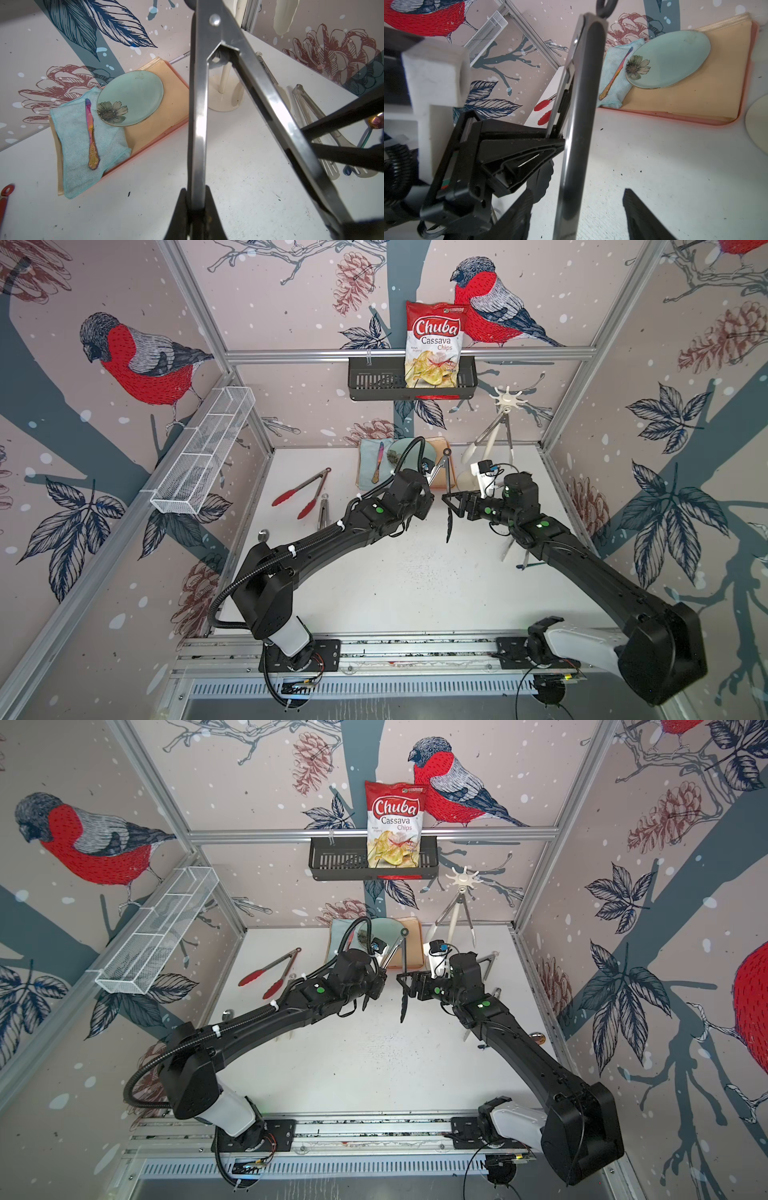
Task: Hang food tongs on kitchen utensil racks
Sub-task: Pick up the food tongs from the center of the board.
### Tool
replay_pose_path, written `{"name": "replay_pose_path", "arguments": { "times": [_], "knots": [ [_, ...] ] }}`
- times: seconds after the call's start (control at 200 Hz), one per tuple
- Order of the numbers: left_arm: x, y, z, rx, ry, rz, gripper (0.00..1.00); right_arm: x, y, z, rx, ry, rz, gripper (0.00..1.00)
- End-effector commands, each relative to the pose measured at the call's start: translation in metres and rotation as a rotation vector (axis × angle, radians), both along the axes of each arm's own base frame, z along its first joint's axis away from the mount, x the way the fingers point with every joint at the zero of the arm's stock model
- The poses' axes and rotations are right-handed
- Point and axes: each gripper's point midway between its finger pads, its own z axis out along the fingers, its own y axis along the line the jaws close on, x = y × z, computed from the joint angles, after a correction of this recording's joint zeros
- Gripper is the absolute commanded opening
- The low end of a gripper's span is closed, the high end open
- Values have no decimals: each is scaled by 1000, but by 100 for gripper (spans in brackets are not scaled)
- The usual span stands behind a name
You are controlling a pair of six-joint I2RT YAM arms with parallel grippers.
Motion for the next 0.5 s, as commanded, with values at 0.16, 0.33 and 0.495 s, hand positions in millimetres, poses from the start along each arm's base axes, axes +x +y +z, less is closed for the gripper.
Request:
{"name": "replay_pose_path", "arguments": {
  "times": [0.16,0.33,0.495],
  "knots": [
    [-4,-11,30,-85,-91,-42,0,-8,11,24,56,-86,104,54],
    [-6,-14,29,-76,-95,-58,0,-10,13,28,61,-101,116,47],
    [-8,-17,28,-72,-103,-77,0,-9,12,33,70,-115,112,28]
  ]
}}
